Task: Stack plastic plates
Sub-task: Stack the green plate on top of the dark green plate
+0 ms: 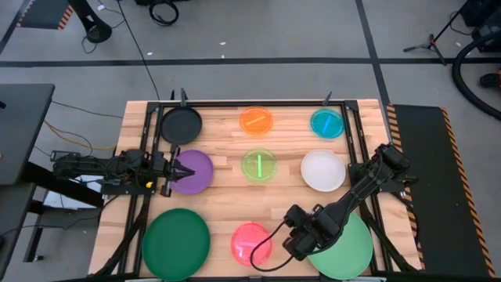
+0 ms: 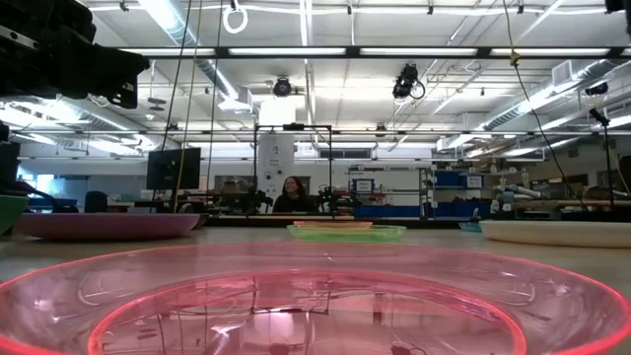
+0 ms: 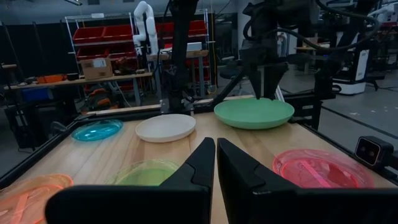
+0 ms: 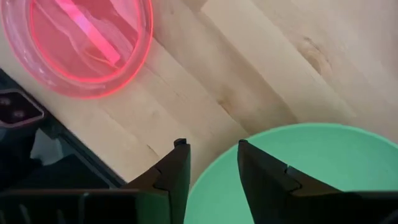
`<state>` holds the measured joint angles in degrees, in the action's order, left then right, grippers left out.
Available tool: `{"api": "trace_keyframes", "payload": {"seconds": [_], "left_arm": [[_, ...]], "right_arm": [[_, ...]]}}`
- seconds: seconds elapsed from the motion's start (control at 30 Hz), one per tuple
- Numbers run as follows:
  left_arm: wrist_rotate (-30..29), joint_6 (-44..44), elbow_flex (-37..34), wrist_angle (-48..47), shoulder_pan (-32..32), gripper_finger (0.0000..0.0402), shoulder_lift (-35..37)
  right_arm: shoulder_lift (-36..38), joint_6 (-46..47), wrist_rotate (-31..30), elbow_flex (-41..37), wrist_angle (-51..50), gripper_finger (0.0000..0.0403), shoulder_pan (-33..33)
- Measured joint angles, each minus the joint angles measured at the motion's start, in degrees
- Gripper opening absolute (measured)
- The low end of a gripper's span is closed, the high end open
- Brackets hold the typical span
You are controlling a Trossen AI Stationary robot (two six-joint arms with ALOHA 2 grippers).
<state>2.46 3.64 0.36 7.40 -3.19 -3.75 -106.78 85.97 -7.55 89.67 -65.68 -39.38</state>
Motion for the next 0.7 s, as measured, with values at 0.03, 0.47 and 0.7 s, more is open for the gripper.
{"api": "trace_keyframes", "payload": {"seconds": [0.03,0.47,0.7], "left_arm": [[0.0,0.0,0.0,-0.01,0.01,0.0027,0.0],[0.0,0.0,0.0,-0.02,0.01,0.0027,0.0],[0.0,0.0,0.0,0.0,0.0,0.0027,0.0]], "right_arm": [[0.0,-0.02,-0.52,0.0,-0.01,0.0155,0.11],[0.02,3.36,1.52,-5.89,1.84,0.0237,1.69],[0.02,5.45,6.56,-8.92,2.52,0.0236,1.04]]}}
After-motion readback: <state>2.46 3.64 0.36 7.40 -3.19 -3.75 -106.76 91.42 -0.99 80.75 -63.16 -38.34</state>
